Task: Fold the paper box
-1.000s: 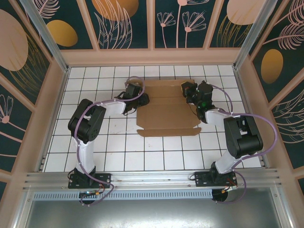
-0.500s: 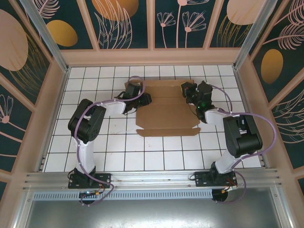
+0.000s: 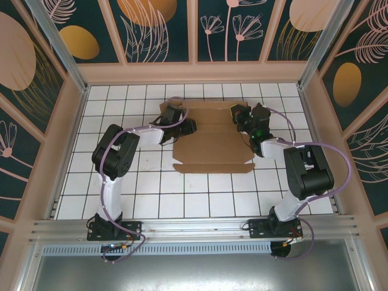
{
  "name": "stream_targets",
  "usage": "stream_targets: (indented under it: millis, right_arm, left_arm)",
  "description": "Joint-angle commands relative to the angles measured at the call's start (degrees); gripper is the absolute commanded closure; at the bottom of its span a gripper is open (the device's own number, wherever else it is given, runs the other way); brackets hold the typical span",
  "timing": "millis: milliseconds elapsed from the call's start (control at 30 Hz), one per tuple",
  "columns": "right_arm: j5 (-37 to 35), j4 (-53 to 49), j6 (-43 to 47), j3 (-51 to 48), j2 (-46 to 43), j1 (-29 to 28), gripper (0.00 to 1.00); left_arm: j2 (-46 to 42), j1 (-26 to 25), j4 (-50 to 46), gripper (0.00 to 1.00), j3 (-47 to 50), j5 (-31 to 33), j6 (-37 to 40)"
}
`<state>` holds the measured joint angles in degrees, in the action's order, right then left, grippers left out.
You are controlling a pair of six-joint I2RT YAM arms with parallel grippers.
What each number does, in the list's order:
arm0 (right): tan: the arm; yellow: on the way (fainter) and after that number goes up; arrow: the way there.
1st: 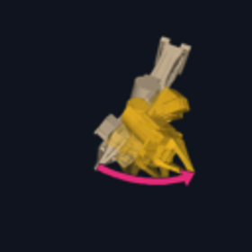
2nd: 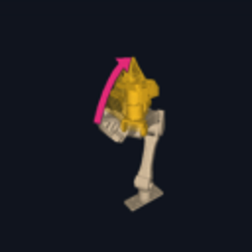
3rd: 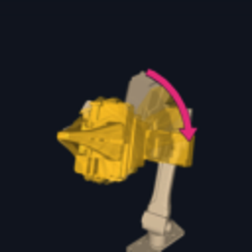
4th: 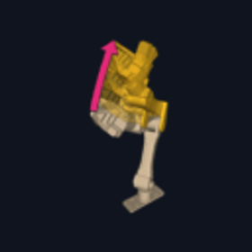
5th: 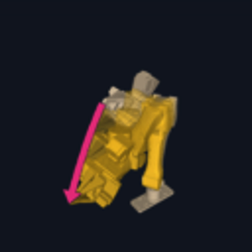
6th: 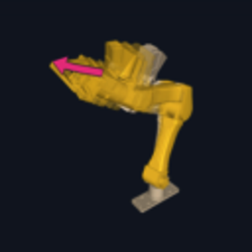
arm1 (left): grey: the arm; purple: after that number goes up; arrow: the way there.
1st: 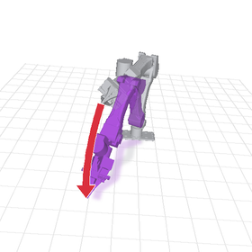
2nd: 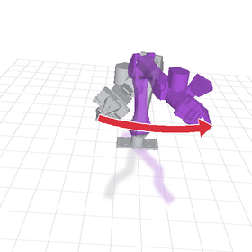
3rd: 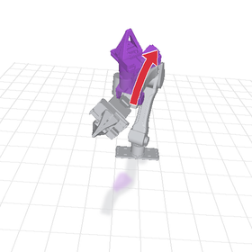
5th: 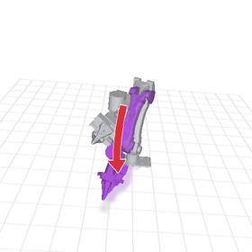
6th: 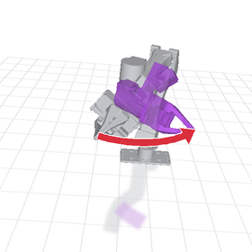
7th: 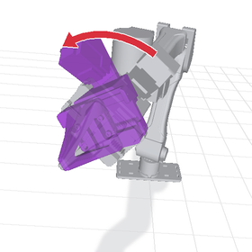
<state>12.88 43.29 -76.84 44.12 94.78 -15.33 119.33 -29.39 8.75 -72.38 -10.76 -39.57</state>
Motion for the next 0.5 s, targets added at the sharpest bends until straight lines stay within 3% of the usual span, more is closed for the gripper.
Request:
stream_targets:
  millis: [0,467]
  right_arm:
    - [1.4,-0.9,2.0,0.2,1.2,-1.1,1.00]
    - [0.5,-9.2,7.5,3.1,-0.4,2.0,1.00]
  left_arm:
    - [1.3,-0.4,-1.9,0.53,-0.2,-1.0,1.4]
    - [-24.1,-0.3,-8.2,0.52,9.9,8.1,7.5]
